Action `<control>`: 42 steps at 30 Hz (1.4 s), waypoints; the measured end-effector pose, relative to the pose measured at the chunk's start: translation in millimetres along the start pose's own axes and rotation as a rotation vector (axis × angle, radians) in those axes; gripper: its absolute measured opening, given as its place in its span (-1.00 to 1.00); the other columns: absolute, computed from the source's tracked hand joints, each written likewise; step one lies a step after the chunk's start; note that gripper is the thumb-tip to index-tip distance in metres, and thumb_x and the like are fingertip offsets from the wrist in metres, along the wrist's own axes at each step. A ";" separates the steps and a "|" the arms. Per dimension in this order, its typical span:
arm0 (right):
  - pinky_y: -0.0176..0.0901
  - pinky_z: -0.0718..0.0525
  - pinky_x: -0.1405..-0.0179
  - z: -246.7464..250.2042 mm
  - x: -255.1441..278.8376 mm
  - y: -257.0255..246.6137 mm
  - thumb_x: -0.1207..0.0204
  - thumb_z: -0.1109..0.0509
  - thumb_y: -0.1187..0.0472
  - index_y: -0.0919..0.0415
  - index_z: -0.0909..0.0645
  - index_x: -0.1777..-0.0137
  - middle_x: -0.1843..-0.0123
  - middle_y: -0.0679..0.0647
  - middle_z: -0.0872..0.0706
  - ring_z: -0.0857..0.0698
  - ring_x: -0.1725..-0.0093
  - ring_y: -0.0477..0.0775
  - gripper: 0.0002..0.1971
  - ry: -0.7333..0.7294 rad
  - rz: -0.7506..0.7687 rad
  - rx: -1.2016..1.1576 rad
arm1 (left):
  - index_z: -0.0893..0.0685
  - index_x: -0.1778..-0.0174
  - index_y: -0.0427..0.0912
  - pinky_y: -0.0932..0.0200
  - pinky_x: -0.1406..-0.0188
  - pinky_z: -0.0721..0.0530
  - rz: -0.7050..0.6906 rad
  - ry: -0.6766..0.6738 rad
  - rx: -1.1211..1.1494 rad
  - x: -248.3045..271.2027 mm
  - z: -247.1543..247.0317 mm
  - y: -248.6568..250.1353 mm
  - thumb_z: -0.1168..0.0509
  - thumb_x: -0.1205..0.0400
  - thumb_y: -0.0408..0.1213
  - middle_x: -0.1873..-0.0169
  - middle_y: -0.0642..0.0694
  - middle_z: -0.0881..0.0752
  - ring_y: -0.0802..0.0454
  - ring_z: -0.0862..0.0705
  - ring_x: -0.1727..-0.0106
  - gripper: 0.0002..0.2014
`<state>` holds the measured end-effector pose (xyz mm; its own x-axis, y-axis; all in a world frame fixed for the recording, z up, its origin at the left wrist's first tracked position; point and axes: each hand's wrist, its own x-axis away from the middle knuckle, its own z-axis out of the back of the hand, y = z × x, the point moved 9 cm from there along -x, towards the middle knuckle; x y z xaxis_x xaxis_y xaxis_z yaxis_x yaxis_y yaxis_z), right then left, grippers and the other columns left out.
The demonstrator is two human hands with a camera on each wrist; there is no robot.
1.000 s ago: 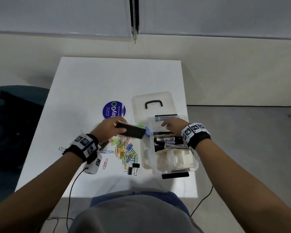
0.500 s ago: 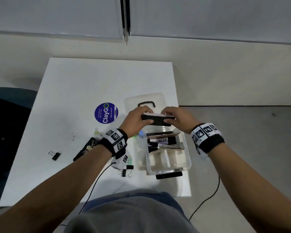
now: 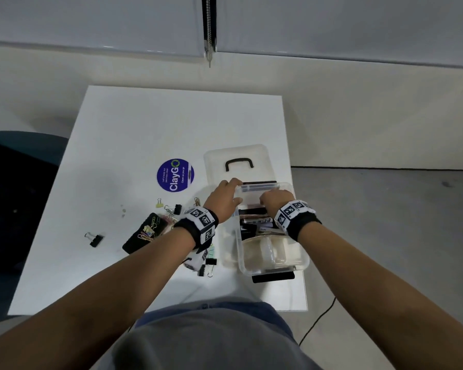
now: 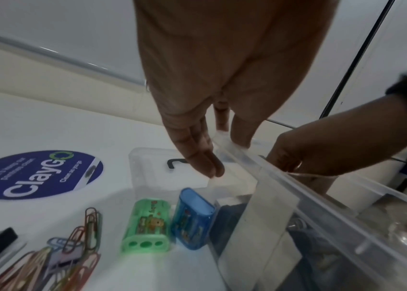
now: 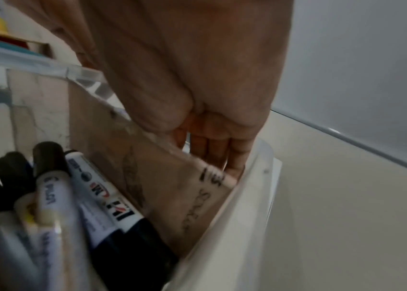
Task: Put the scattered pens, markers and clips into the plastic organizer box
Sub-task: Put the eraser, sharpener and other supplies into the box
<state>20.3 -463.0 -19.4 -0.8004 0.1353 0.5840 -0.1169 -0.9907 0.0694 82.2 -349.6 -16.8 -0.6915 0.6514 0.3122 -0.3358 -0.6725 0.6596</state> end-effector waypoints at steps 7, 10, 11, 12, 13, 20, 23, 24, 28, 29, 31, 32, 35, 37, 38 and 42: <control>-0.02 -0.71 -0.07 11.6 12.3 -1.4 -0.59 -0.20 0.37 0.25 -0.65 -0.14 -0.11 0.17 -0.75 -0.75 -0.09 0.24 -0.76 -0.026 -0.007 0.025 | -0.40 -0.54 -0.07 0.01 -0.27 -0.58 0.030 0.019 0.098 11.2 15.1 -15.8 -0.22 -0.72 -0.16 -0.28 -0.23 -0.55 -0.13 -0.63 -0.25 -0.56; -0.11 -0.65 0.06 26.8 7.0 -9.0 -0.60 -0.21 0.30 0.22 -0.68 -0.06 -0.06 0.15 -0.80 -0.78 -0.02 0.20 -0.79 0.017 -0.051 -0.080 | -0.46 -0.49 -0.11 0.02 -0.27 -0.60 0.136 0.113 0.102 34.0 48.5 -76.9 -0.25 -0.69 -0.31 -0.29 -0.23 -0.55 -0.12 -0.63 -0.25 -0.59; -0.09 -0.62 0.06 33.4 7.8 -15.6 -0.61 -0.20 0.28 0.24 -0.67 -0.09 -0.08 0.16 -0.79 -0.77 -0.06 0.22 -0.78 0.019 -0.075 -0.140 | -0.48 -0.46 -0.12 -0.02 -0.29 -0.61 0.190 0.152 0.046 45.7 60.3 -104.6 -0.25 -0.66 -0.37 -0.28 -0.25 -0.56 -0.15 -0.63 -0.25 -0.59; -0.05 -0.63 0.04 43.0 9.6 -24.3 -0.62 -0.19 0.27 0.25 -0.65 -0.11 -0.09 0.18 -0.78 -0.75 -0.08 0.24 -0.78 0.057 -0.083 -0.202 | -0.50 -0.43 -0.14 -0.06 -0.30 -0.60 0.253 0.185 -0.030 58.9 70.3 -132.5 -0.26 -0.62 -0.41 -0.27 -0.27 -0.57 -0.18 -0.63 -0.25 -0.58; -0.02 -0.65 0.01 55.7 13.2 -35.7 -0.63 -0.17 0.26 0.24 -0.63 -0.13 -0.09 0.19 -0.76 -0.74 -0.07 0.25 -0.78 0.137 -0.074 -0.257 | -0.50 -0.42 -0.14 -0.10 -0.30 -0.60 0.317 0.206 -0.107 73.2 77.7 -158.3 -0.27 -0.59 -0.41 -0.26 -0.28 -0.58 -0.22 -0.62 -0.26 -0.56; 0.06 -0.70 -0.14 51.1 37.5 -169.9 -0.68 -0.16 0.07 0.09 -0.59 -0.27 -0.17 0.10 -0.77 -0.75 -0.09 0.12 -0.72 0.106 0.210 -0.615 | -0.21 -0.59 -0.01 -0.17 -0.28 -0.52 0.440 0.046 -0.350 128.5 54.9 -231.2 -0.50 -0.36 0.18 -0.32 -0.26 -0.49 -0.27 -0.55 -0.29 -0.06; 0.06 -0.70 -0.09 25.7 34.2 -202.0 -0.66 -0.15 0.09 0.10 -0.60 -0.26 -0.22 0.14 -0.73 -0.71 -0.15 0.18 -0.71 -0.030 0.268 -0.543 | -0.27 -0.56 -0.04 -0.11 -0.24 -0.51 0.414 0.028 -0.449 130.3 51.1 -236.3 -0.50 -0.36 0.08 -0.27 -0.25 -0.54 -0.26 -0.55 -0.25 -0.12; 0.06 -0.70 -0.10 22.1 33.4 -206.4 -0.65 -0.16 0.09 0.10 -0.60 -0.25 -0.22 0.14 -0.72 -0.70 -0.16 0.19 -0.72 -0.048 0.266 -0.542 | -0.32 -0.53 -0.06 -0.10 -0.22 -0.52 0.415 0.049 -0.442 129.9 54.5 -235.9 -0.48 -0.38 0.03 -0.25 -0.26 -0.55 -0.26 -0.57 -0.23 -0.19; 0.08 -0.68 -0.17 14.9 22.5 -208.0 -0.68 -0.17 0.09 0.13 -0.53 -0.38 -0.32 0.18 -0.68 -0.69 -0.19 0.21 -0.67 -0.084 0.211 -0.653 | -0.37 -0.39 0.07 -0.07 0.22 -0.78 0.397 0.172 -0.001 131.0 71.0 -229.0 -0.48 -0.41 -0.11 -0.13 -0.15 -0.44 -0.24 -0.69 0.13 -0.35; 0.07 -0.68 -0.17 12.5 17.9 -204.6 -0.68 -0.17 0.04 0.11 -0.46 -0.45 -0.35 0.20 -0.67 -0.70 -0.19 0.22 -0.62 -0.091 0.168 -0.743 | -0.37 -0.36 0.11 0.02 0.40 -0.77 0.355 0.179 0.128 130.2 75.0 -222.3 -0.50 -0.42 -0.15 -0.10 -0.10 -0.40 -0.20 -0.70 0.20 -0.37; 0.08 -0.70 -0.17 10.6 12.0 -201.1 -0.68 -0.13 -0.10 0.07 -0.31 -0.56 -0.40 0.25 -0.64 -0.73 -0.19 0.24 -0.50 -0.096 0.099 -0.925 | -0.38 -0.37 0.13 0.19 0.38 -0.72 0.268 0.150 0.272 129.3 80.3 -203.5 -0.52 -0.46 -0.13 -0.09 -0.08 -0.40 -0.05 -0.69 0.13 -0.39; 0.12 -0.71 -0.17 9.2 7.8 -201.4 -0.68 -0.11 -0.14 0.07 -0.28 -0.58 -0.39 0.25 -0.65 -0.75 -0.16 0.26 -0.47 -0.087 0.085 -0.989 | -0.39 -0.37 0.14 0.21 0.23 -0.71 0.226 0.134 0.289 128.3 81.5 -193.1 -0.51 -0.48 -0.07 -0.09 -0.07 -0.42 0.02 -0.67 0.06 -0.41; 0.24 -0.75 -0.09 10.1 0.2 -201.7 -0.70 -0.11 -0.05 0.12 -0.41 -0.46 -0.25 0.23 -0.73 -0.80 -0.01 0.26 -0.58 -0.007 0.063 -1.115 | -0.43 -0.32 0.13 0.16 -0.04 -0.61 0.157 0.124 0.266 123.3 78.3 -170.8 -0.39 -0.57 0.03 -0.01 -0.06 -0.47 0.12 -0.61 0.04 -0.56; 0.19 -0.81 0.08 4.6 -2.4 -197.4 -0.71 -0.14 0.10 0.19 -0.47 -0.34 0.01 0.26 -0.78 -0.80 0.19 0.22 -0.70 0.011 -0.003 -1.247 | -0.47 -0.28 0.09 0.14 -0.02 -0.59 0.176 0.141 0.255 119.2 73.3 -167.0 -0.29 -0.64 0.05 0.02 -0.07 -0.51 0.09 -0.61 0.06 -0.67; 0.18 -0.82 0.16 -0.7 -2.0 -196.3 -0.71 -0.15 0.14 0.23 -0.47 -0.31 0.15 0.27 -0.78 -0.78 0.29 0.23 -0.73 -0.006 -0.037 -1.316 | -0.49 -0.24 0.07 0.12 0.00 -0.58 0.185 0.146 0.244 117.1 70.7 -166.3 -0.25 -0.66 0.04 0.02 -0.07 -0.55 0.04 -0.62 0.05 -0.72; 0.08 -0.77 0.30 -15.8 0.3 -192.1 -0.70 -0.17 0.20 0.31 -0.49 -0.19 0.37 0.24 -0.72 -0.70 0.47 0.17 -0.80 -0.089 -0.131 -1.443 | -0.51 -0.03 -0.07 0.11 0.18 -0.49 0.224 0.095 0.181 110.4 55.3 -168.5 -0.12 -0.75 -0.06 0.10 -0.12 -0.70 -0.13 -0.68 0.09 -0.82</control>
<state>33.2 -272.4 -45.3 -0.7056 0.1676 0.6885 -0.7064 -0.0892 -0.7022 97.8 -145.0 -55.6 -0.7948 0.4528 0.4040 -0.0547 -0.7165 0.6954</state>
